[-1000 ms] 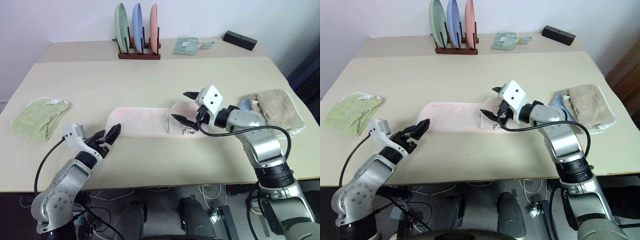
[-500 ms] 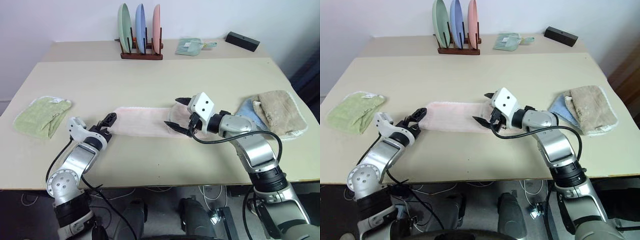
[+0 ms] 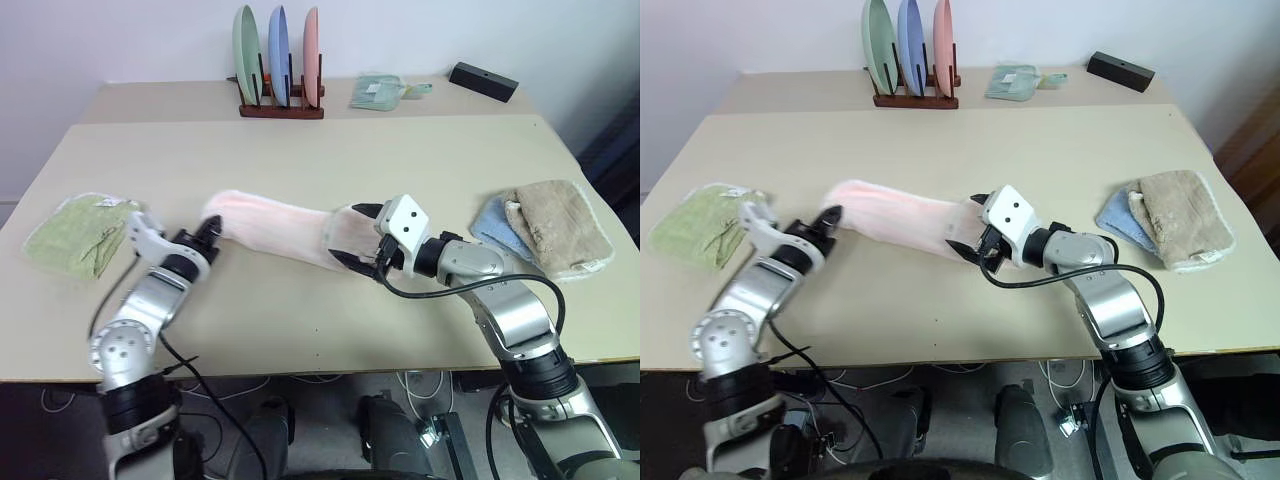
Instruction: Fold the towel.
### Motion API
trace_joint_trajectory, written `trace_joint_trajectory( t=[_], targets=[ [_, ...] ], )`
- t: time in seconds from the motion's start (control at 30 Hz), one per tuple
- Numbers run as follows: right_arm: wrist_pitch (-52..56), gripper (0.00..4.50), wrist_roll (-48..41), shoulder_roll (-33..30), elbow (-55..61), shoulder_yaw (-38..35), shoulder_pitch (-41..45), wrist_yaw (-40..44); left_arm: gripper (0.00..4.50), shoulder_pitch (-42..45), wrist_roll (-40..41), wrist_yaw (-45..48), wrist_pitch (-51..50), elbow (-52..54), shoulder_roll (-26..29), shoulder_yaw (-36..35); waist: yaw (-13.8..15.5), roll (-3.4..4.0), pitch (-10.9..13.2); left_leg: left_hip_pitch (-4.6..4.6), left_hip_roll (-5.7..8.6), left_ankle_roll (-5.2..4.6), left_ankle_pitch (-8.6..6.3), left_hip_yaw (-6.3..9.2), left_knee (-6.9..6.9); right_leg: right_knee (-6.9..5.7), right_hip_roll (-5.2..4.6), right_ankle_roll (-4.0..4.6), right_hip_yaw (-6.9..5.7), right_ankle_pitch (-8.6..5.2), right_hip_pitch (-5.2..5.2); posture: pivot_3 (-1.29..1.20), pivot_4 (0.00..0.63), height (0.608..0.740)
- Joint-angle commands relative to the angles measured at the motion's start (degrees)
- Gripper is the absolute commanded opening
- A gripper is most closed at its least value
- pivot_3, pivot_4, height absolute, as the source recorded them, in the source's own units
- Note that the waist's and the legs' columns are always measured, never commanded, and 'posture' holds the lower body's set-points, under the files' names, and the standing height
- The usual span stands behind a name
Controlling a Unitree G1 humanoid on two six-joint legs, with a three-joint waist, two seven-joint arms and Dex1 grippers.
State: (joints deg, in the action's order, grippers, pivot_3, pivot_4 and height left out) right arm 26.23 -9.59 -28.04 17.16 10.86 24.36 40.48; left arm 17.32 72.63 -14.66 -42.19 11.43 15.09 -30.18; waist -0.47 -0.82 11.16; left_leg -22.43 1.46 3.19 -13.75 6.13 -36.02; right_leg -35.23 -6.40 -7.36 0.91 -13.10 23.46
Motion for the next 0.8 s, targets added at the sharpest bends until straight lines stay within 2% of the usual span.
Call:
trace_joint_trajectory(
  t=[0.03,0.2,0.33,0.43,0.57,0.8],
  targets=[
    [-0.15,4.5,0.42,-0.48,2.5,-0.09,-0.25,-0.19,0.06,0.42,-2.25,5.89,1.29,1.31,5.63,-1.09,-0.18,0.0,0.0,0.0,0.0,0.0,0.0,0.0,-0.01,0.01,0.0,0.0,0.0,0.0,0.0,0.0,0.15,0.74],
    [-0.46,4.5,1.03,-0.47,1.45,0.14,-0.06,0.01,0.06,0.18,-7.68,16.87,-0.23,3.44,14.22,4.26,-0.17,-0.03,0.01,-0.01,0.0,0.0,0.0,-0.01,-0.01,0.01,0.0,0.02,0.0,-0.01,-0.01,0.0,0.15,0.74],
    [-0.61,4.5,1.45,-0.35,0.83,0.24,0.11,0.06,0.06,1.85,-12.68,26.3,-1.29,8.4,18.41,13.96,-0.14,-0.03,0.02,-0.04,0.01,0.0,0.0,-0.02,-0.02,0.04,-0.02,0.14,0.0,-0.08,-0.02,0.0,0.15,0.74],
    [-0.56,4.5,1.72,-0.21,0.74,0.31,-0.16,-0.06,0.06,4.86,-18.1,30.49,-1.37,11.49,18.35,23.16,-0.22,-0.03,0.02,-0.04,0.01,0.0,0.0,-0.02,-0.01,0.04,-0.02,0.14,0.0,-0.08,-0.01,0.0,0.15,0.74],
    [-0.4,4.5,2.1,-0.37,0.91,-0.26,-1.12,-0.75,0.06,8.48,-30.32,32.92,-1.12,11.36,18.24,37.59,-0.28,-0.03,0.02,-0.02,0.01,0.0,0.0,-0.02,0.0,0.03,-0.01,0.0,0.0,0.0,-0.01,0.0,0.15,0.74],
    [-0.02,4.5,2.13,-1.08,2.46,-1.2,-3.51,-1.72,0.06,11.24,-38.05,33.56,-2.13,7.52,11.46,43.91,-0.39,-0.05,0.05,-0.05,-0.01,-0.01,-0.01,-0.02,0.03,0.02,-0.01,-0.06,0.01,0.02,0.05,0.0,0.15,0.74]
  ],
)
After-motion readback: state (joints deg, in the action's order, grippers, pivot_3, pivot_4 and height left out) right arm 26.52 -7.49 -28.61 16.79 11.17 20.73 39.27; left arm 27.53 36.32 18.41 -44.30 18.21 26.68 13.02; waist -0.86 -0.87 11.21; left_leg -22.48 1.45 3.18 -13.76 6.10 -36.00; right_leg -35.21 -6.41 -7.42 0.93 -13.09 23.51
